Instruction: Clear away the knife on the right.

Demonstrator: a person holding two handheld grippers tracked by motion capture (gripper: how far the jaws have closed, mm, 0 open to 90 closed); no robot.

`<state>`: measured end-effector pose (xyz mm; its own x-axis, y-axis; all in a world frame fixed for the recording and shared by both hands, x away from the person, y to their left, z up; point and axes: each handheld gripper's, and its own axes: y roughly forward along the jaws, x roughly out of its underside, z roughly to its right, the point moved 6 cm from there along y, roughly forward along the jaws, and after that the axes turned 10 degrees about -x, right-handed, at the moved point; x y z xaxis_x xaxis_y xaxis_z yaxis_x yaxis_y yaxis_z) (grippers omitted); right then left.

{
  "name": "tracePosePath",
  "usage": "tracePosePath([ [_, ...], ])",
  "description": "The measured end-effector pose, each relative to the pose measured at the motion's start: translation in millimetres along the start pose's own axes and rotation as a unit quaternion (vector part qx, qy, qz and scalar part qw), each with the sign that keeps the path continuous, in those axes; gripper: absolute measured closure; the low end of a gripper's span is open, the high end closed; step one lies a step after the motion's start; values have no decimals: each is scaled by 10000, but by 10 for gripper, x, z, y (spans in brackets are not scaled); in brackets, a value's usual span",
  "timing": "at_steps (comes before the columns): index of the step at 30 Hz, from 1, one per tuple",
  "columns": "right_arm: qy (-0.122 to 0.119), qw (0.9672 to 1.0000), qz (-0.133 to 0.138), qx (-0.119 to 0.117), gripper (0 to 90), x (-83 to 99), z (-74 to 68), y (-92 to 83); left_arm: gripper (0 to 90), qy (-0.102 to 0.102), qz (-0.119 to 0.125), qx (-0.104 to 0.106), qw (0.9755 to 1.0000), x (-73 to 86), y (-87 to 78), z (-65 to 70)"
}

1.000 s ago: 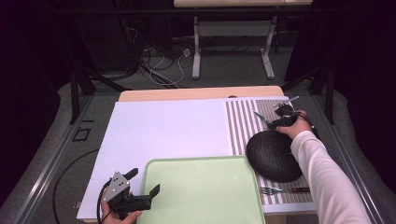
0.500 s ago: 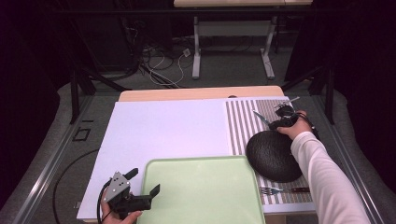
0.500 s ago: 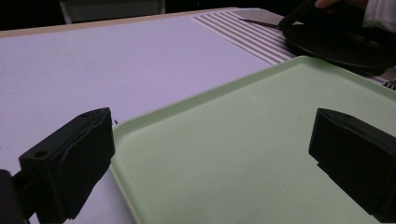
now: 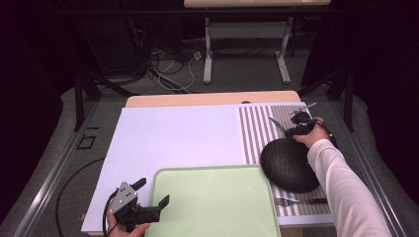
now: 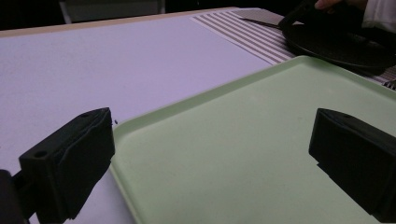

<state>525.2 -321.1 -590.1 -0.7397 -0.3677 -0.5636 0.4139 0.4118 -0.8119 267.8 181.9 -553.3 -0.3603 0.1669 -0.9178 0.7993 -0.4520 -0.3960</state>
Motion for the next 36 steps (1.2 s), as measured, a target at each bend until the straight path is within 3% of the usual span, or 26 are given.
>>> tracePosePath([
  [6, -87, 10000, -13, 9, 772, 4, 1, -1, 6, -5, 0, 0, 10000, 0, 1, 0],
  [17, -35, 10000, 60, 13, 773, 10, 3, -7, 6, -22, -1, 3, 10000, 1, 3, 1],
  [29, 92, 9994, 134, 301, 773, 84, 217, -165, 6, -50, -12, -8, 10000, 4, 4, 0],
  [36, 217, 9990, 245, 300, 773, 123, 301, -254, 6, -56, -29, -11, 10000, 7, 7, -4],
])
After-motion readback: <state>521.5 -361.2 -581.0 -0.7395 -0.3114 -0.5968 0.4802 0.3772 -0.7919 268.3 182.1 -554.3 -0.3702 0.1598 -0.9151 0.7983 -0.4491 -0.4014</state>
